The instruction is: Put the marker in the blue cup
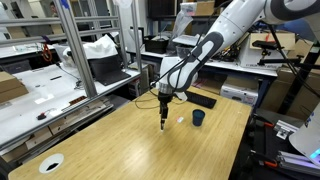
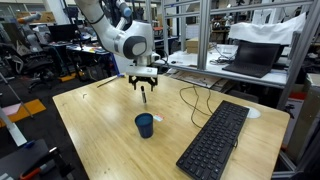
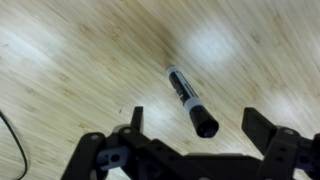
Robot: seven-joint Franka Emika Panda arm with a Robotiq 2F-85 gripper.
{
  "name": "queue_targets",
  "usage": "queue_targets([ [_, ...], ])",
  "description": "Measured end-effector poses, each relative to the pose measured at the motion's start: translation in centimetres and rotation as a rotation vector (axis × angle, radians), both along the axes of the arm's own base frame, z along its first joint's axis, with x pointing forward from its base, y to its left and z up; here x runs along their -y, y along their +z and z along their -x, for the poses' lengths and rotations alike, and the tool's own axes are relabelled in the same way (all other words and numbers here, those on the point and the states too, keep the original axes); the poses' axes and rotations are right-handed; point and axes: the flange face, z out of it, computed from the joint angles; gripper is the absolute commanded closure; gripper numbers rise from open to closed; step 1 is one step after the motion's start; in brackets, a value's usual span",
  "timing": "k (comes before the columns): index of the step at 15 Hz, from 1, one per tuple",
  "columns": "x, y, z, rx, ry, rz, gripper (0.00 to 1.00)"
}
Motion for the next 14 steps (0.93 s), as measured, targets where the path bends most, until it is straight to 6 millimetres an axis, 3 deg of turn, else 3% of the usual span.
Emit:
queue_targets([
  [10,-0.31,-1.16,-0.03,-0.052,0.002,-0.014,0.98],
  [14,-0.53,-0.88,-0.34,-0.045,0.001,-0.023,0.95],
])
